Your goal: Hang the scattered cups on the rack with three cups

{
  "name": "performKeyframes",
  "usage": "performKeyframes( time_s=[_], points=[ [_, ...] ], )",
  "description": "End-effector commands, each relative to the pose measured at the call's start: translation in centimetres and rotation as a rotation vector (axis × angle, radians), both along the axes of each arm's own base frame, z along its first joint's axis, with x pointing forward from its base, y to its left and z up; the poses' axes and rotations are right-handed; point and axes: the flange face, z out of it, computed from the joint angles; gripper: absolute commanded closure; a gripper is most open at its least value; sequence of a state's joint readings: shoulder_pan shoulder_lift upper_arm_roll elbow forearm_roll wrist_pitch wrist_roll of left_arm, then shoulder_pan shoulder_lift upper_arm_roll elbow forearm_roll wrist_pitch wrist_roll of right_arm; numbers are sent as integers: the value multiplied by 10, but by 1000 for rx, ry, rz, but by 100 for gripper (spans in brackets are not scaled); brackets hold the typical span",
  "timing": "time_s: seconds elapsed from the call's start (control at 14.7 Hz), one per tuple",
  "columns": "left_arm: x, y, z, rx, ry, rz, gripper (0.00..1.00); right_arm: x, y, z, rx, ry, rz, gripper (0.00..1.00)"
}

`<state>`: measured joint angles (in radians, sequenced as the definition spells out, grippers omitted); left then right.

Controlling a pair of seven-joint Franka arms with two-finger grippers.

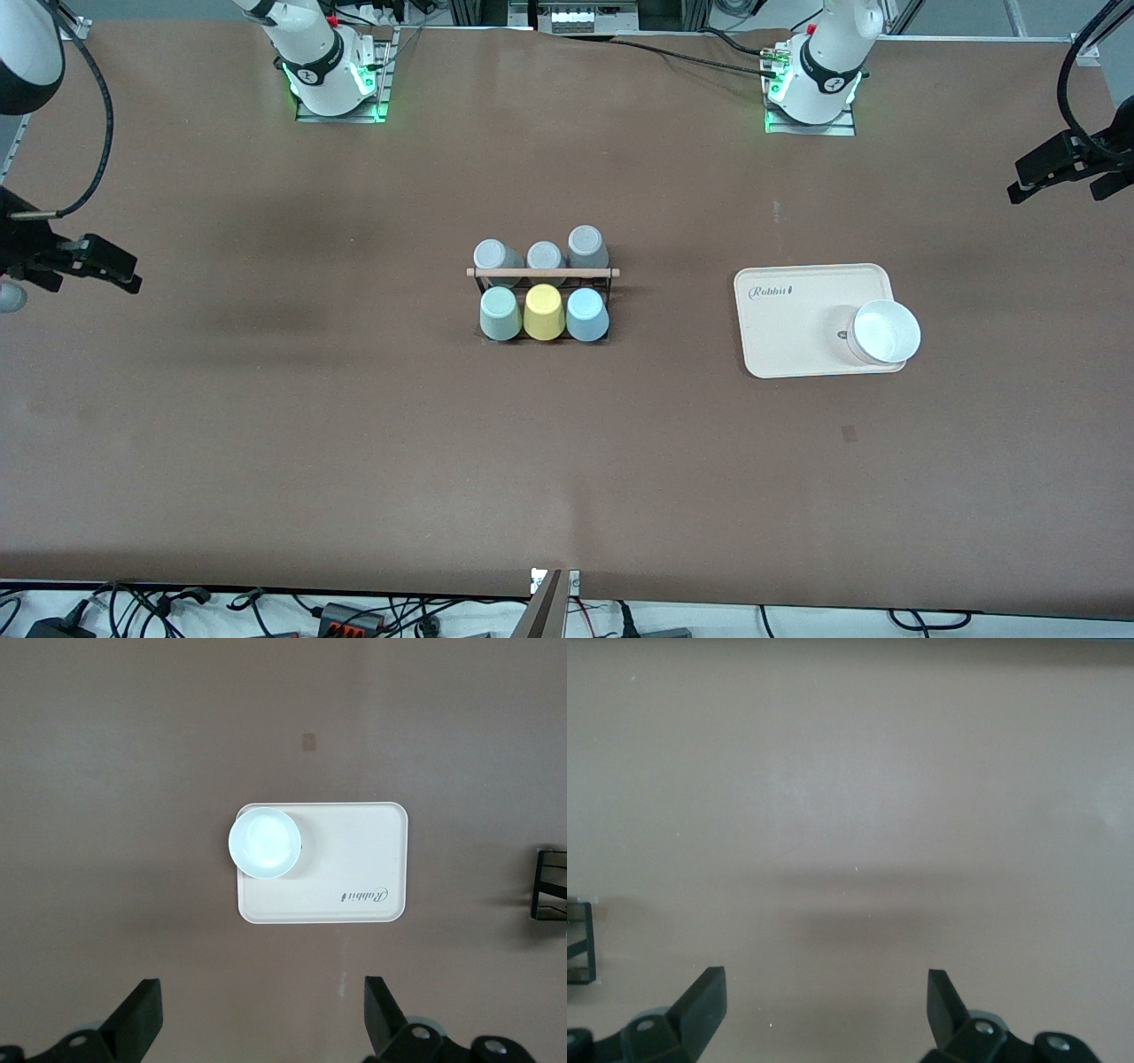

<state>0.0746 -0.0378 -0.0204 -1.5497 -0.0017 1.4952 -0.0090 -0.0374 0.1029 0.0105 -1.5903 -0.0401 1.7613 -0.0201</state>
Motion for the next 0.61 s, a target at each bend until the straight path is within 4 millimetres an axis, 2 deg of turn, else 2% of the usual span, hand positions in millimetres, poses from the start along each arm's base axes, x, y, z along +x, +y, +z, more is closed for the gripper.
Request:
performKeyframes(
  time_s=[0.0, 0.27, 0.41, 0.54],
  points=[
    [-2, -6, 5, 21, -8, -19, 0, -37, 0, -6, -5, 1, 18, 0],
    [-2, -7, 5, 20, -5, -14, 0, -51, -4, -12, -3, 30, 8, 0],
    [-2, -7, 5, 18, -5, -14, 0, -51, 4, -5, -4, 57, 20, 0],
    [-2, -8, 5, 18, -4, -16, 0, -50, -1, 1, -1, 52, 6, 0]
  ],
)
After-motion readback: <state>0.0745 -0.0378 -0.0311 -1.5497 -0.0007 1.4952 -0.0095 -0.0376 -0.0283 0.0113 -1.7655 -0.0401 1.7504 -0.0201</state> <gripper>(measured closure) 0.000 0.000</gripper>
